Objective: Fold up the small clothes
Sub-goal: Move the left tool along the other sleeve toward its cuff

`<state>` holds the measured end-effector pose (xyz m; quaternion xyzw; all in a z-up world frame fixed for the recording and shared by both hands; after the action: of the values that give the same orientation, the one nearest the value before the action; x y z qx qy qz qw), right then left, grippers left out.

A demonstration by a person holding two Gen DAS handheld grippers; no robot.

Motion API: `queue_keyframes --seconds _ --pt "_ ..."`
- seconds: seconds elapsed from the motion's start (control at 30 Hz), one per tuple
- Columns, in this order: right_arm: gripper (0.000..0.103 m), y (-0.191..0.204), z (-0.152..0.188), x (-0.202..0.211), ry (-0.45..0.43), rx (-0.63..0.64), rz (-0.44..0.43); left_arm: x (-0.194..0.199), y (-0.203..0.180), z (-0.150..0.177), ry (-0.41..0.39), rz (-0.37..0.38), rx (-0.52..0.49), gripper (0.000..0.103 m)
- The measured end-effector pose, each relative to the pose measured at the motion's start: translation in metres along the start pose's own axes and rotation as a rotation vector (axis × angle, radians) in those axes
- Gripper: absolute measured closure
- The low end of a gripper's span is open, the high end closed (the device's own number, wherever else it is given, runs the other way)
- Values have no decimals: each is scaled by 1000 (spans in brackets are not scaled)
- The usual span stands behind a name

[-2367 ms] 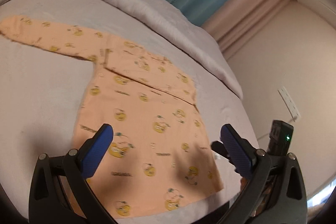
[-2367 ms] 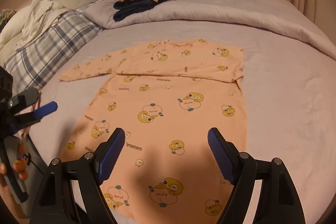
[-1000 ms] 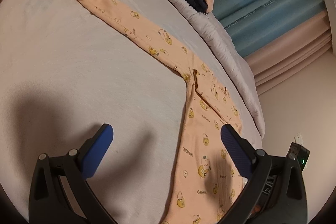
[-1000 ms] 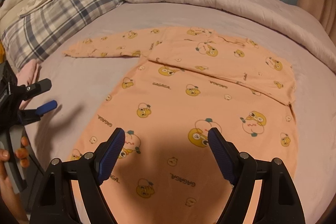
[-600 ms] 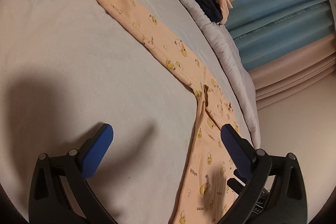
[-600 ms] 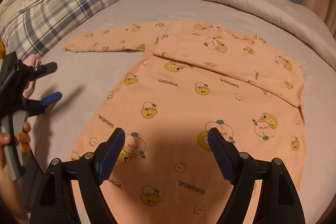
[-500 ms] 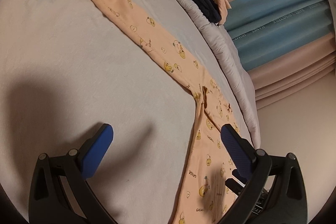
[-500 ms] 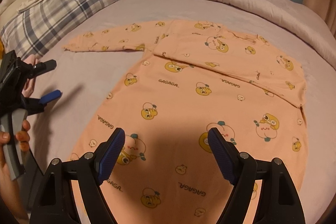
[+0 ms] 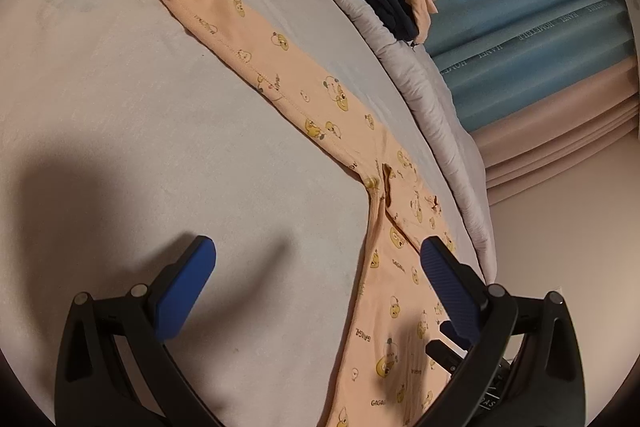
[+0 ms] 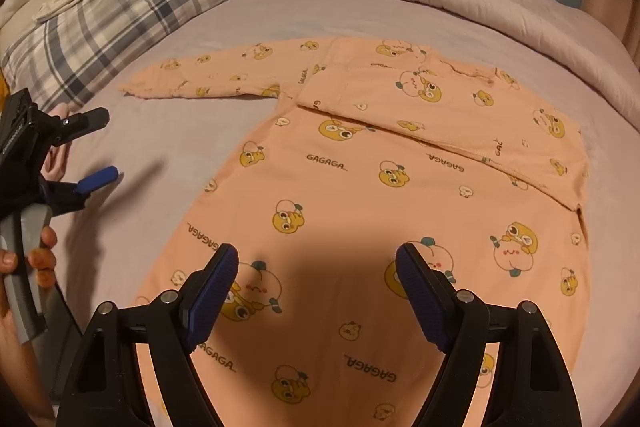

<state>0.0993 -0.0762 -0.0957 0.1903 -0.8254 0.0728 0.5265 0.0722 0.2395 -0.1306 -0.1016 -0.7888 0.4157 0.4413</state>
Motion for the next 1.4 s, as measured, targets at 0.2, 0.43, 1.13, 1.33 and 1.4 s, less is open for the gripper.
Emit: queue_keyframes --seconds 0.2,0.43,1.13,1.33,1.4 --pt "22 -1 0 0 -3 -3 1 -5 6 -7 -5 -5 26 1" --pt "22 -5 -4 -1 -2 -13 -5 -13 14 -23 -15 -9 49 1" --pt "22 -14 -6 -9 12 -28 -18 -28 17 -59 -32 -16 63 1" --pt "22 -21 -7 -13 18 -42 -23 -29 22 -75 -52 22 101 1" --pt "22 -23 -6 -14 19 -45 -24 -29 25 -81 -59 37 120 1"
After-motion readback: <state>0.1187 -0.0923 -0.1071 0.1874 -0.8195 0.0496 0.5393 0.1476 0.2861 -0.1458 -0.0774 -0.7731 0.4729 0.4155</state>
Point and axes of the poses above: each gripper's, at about its wrist camera, not at the fingertips, and x roughly against the way its jaws point, y to its left, z to its underside, the point moved 1 cm from there along -x, roughly the way its jaws point, and after that the axes turned 8 degrees about y, right-handed, at the moved point
